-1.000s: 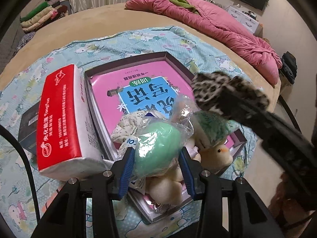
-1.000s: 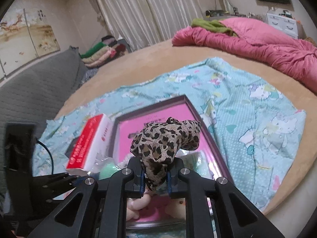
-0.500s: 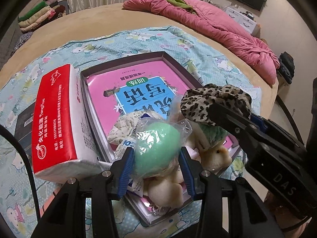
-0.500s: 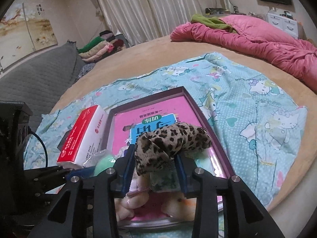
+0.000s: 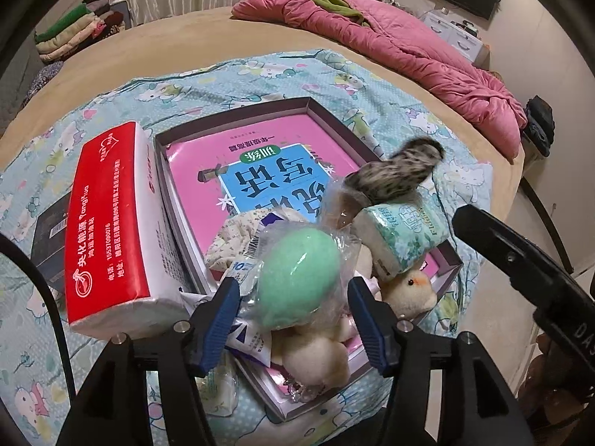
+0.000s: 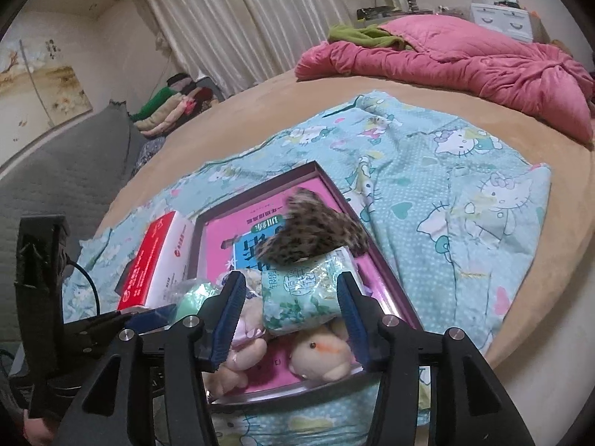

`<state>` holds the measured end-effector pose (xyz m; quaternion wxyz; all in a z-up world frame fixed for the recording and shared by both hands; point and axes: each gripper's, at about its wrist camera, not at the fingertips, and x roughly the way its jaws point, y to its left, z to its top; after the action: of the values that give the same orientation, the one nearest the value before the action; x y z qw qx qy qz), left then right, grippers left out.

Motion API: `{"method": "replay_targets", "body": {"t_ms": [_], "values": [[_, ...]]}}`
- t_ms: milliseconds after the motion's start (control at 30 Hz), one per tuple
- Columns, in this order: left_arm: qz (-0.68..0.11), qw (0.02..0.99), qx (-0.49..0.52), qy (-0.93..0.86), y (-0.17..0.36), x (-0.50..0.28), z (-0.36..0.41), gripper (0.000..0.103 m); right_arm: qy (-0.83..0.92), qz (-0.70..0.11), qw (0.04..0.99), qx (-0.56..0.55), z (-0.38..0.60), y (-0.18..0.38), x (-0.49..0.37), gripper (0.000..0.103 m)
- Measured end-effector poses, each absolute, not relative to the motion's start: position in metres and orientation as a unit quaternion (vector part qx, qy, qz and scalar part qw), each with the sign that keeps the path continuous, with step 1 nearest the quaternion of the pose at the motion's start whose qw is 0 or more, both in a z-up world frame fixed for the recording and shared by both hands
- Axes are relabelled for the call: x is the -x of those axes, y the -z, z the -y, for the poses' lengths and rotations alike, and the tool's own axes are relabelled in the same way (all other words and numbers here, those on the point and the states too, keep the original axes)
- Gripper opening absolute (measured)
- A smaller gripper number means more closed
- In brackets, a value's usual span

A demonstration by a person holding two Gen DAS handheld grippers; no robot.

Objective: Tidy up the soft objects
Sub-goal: 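Lower the ball and scrunchie into the box and open both tools, then move both open tools back toward the pink packet and small tissue pack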

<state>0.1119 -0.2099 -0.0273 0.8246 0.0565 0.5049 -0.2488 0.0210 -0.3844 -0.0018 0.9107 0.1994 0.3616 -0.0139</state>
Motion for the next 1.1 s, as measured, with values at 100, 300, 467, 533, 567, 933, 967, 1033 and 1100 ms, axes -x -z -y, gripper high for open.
{"method": "replay_targets", "body": {"t_ms": [100,300,467,533,567,933,967,1033,1100], "values": [[-0.501,0.827,-0.056,0.247,0.025,-0.111,0.208,0.063,0.013,-0.359,0.912,-0.198,0.382,-0.002,-0.019,0.055],[-0.489,0.835,-0.051,0.246,0.015,-0.107,0.201,0.067,0.013,-0.353,0.914,-0.198,0.380,-0.010,-0.017,0.058],[-0.480,0.841,-0.047,0.246,0.003,-0.103,0.195,0.070,0.011,-0.346,0.917,-0.197,0.376,-0.018,-0.016,0.061],[-0.478,0.842,-0.044,0.245,-0.001,-0.103,0.191,0.070,0.008,-0.340,0.920,-0.196,0.374,-0.023,-0.014,0.062],[-0.476,0.843,-0.043,0.245,-0.003,-0.102,0.189,0.070,0.007,-0.337,0.921,-0.194,0.373,-0.026,-0.013,0.062],[-0.452,0.867,-0.037,0.209,-0.035,-0.092,0.146,0.071,-0.011,-0.315,0.934,-0.167,0.346,-0.057,-0.005,0.070],[-0.451,0.867,-0.035,0.207,-0.037,-0.092,0.141,0.072,-0.013,-0.315,0.934,-0.166,0.343,-0.059,-0.004,0.070],[-0.448,0.871,-0.030,0.201,-0.043,-0.089,0.127,0.073,-0.021,-0.312,0.936,-0.160,0.334,-0.065,-0.004,0.071],[-0.445,0.874,-0.028,0.193,-0.049,-0.087,0.114,0.074,-0.029,-0.312,0.937,-0.154,0.325,-0.069,-0.004,0.071]]}}
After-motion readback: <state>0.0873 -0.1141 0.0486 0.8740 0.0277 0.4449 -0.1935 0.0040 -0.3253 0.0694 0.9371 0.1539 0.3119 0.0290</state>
